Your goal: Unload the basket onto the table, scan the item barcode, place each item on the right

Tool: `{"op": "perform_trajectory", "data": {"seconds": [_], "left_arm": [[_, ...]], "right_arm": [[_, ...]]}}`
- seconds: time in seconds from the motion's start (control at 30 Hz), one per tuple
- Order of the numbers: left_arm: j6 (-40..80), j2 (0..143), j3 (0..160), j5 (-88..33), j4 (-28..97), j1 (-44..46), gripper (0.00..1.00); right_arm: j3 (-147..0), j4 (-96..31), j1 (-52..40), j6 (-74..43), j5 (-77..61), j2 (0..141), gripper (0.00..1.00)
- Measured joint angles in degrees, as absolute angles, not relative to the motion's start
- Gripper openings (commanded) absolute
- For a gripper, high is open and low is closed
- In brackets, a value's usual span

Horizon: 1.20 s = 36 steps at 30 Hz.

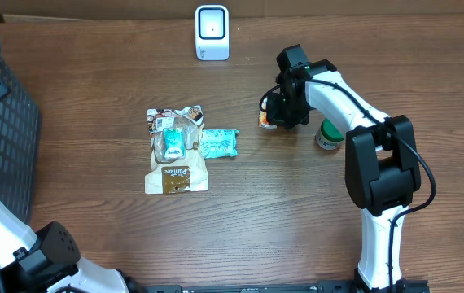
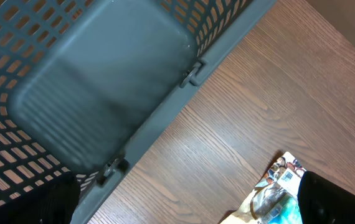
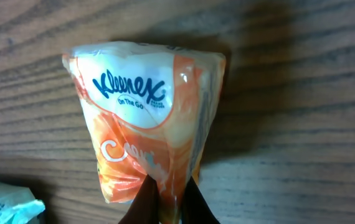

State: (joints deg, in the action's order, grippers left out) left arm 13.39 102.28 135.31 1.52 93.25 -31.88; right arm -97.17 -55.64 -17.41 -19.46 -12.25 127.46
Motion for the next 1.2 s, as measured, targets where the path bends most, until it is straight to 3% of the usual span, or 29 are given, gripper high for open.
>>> {"op": "perform_trajectory", "data": {"seconds": [0.17, 0.4, 0.77, 1.2], "left_arm": [[13.4, 102.3, 135.3, 1.5, 93.3, -31.9, 1.0], [13.4, 102.3, 135.3, 1.5, 93.3, -31.9, 0.99], [13.4, 102.3, 135.3, 1.5, 93.2, -31.9, 0.99], [13.4, 102.3, 135.3, 1.5, 93.2, -31.9, 1.0]], "right_arm": [[-98.0, -59.7, -16.4, -18.3, -21.1, 127.5, 0.04], [-103.4, -58.6, -13.7, -12.9, -47.5, 127.4, 0.04], [-105.0, -45.6, -11.1, -13.5, -79.6, 126.5, 0.04], [-105.1, -37.2, -11.1, -27.1, -88.0, 126.5, 0.04]]}}
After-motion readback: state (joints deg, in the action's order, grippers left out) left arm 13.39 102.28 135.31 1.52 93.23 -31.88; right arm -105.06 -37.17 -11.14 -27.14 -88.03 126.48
